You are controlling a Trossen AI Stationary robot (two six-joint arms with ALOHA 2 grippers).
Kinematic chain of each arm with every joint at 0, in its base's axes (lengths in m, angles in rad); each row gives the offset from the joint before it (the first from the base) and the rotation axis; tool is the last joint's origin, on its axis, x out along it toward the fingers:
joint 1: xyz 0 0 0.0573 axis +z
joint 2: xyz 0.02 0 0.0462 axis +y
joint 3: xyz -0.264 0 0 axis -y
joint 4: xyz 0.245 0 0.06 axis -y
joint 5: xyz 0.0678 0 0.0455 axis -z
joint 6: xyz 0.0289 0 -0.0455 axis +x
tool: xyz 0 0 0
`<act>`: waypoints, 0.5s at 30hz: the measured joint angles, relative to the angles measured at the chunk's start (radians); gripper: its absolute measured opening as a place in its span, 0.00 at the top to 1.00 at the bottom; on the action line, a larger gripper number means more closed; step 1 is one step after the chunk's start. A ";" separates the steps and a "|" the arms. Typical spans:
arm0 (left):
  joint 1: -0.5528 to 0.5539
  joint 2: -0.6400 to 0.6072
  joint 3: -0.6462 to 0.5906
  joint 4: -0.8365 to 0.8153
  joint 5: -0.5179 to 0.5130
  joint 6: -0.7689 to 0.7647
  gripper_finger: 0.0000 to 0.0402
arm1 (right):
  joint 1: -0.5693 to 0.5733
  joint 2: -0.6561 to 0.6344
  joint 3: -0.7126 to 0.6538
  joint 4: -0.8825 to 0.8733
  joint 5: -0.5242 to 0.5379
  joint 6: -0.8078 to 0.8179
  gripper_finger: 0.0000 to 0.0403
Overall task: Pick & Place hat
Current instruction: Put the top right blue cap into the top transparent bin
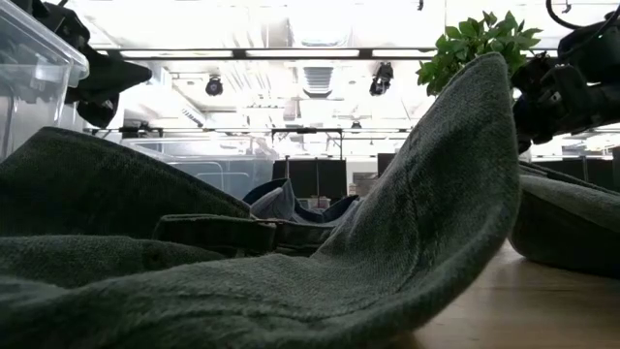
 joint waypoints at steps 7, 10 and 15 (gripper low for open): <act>0.000 0.000 0.000 0.062 -0.054 -0.148 1.00 | 0.000 -0.001 0.000 0.142 -0.013 0.579 0.98; 0.000 0.000 0.000 0.063 -0.055 -0.174 1.00 | 0.000 0.000 0.000 0.186 -0.012 0.926 0.98; 0.000 0.000 0.000 0.081 -0.056 -0.282 1.00 | -0.001 0.000 0.001 0.164 0.148 1.158 0.98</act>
